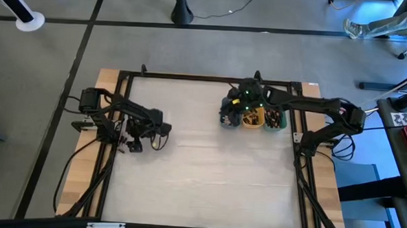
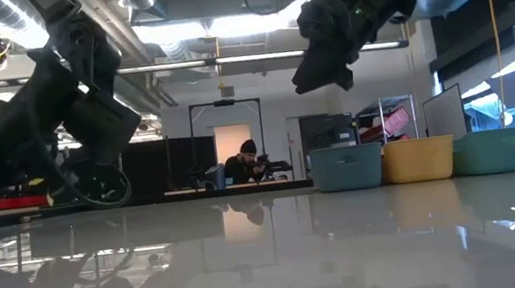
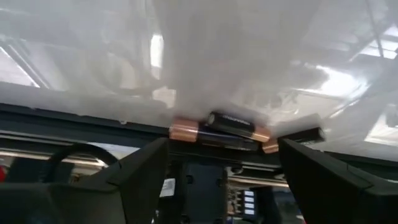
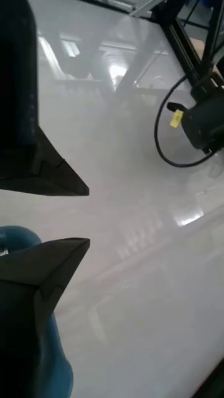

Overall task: Sort batteries
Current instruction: Put the black into the yellow bin

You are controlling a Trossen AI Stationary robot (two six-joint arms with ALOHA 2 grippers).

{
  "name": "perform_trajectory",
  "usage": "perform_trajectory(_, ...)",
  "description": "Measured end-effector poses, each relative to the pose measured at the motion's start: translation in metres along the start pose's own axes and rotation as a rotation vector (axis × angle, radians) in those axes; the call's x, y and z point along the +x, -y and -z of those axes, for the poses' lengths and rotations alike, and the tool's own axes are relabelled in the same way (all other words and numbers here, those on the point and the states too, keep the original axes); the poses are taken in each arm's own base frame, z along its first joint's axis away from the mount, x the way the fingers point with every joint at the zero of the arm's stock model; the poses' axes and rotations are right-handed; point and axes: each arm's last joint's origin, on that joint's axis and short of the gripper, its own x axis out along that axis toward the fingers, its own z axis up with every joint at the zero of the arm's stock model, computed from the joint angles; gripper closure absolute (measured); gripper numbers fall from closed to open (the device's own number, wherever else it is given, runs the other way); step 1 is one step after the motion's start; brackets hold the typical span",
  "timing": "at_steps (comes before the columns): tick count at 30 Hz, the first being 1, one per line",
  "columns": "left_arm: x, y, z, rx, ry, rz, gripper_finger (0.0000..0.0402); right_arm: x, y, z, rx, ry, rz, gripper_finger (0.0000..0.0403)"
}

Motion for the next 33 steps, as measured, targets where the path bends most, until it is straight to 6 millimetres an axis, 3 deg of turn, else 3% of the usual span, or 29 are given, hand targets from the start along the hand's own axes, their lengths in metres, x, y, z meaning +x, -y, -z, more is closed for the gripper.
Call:
perform_trajectory(11,-0.001,-0.002,-0.001,0.005,-0.014,0.103,0.0106,0.004,-0.012,0.002,-0.028,-0.004,-0.008,0.0281)
perform_trajectory(22,-0.040,-0.001,-0.017,0.118,0.192,0.064,0.0106,0.004,-0.011,0.002,-0.077,-0.005,0.021,0.0281)
perform_trajectory(27,-0.038,-0.005,-0.017,0.231,0.185,-0.064,0.0106,0.004,-0.011,0.005,-0.096,-0.034,0.024,0.0281)
perform_trajectory(33,-0.018,-0.009,-0.009,0.247,0.033,-0.017,0.0106,0.004,-0.009,0.010,-0.105,-0.082,0.055,0.0281)
